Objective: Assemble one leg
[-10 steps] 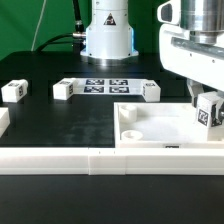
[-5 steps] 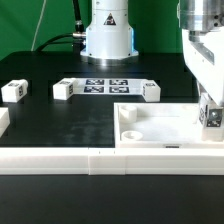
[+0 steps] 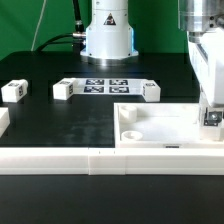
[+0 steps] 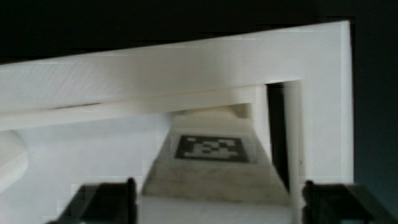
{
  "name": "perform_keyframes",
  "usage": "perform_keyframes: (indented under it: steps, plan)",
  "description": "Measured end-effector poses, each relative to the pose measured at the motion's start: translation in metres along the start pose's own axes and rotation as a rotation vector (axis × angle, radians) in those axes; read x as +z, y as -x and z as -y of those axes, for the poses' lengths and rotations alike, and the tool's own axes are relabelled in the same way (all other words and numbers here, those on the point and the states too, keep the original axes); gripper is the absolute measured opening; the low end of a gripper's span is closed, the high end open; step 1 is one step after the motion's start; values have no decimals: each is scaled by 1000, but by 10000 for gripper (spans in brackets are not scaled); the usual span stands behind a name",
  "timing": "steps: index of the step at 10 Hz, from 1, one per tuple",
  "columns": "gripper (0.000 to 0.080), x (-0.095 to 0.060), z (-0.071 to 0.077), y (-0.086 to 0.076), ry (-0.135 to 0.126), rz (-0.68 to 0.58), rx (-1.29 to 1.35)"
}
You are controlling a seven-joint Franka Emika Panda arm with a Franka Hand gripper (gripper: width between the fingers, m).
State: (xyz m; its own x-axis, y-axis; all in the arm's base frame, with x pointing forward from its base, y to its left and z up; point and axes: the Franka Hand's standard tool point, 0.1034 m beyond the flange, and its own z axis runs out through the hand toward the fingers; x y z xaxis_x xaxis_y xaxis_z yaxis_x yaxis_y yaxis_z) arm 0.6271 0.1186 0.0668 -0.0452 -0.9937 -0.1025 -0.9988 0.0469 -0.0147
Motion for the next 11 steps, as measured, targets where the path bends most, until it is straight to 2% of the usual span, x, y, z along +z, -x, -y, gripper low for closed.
perform_keyframes:
  steps: [1,2,8,11]
  plan:
    - [604,0,-1,1,6,-1,-65]
    - [635,1,-4,3,25,2,-153]
    - [649,0,-4,5,31,9,-751]
    - [649,0,-4,4,52,-27,-1119]
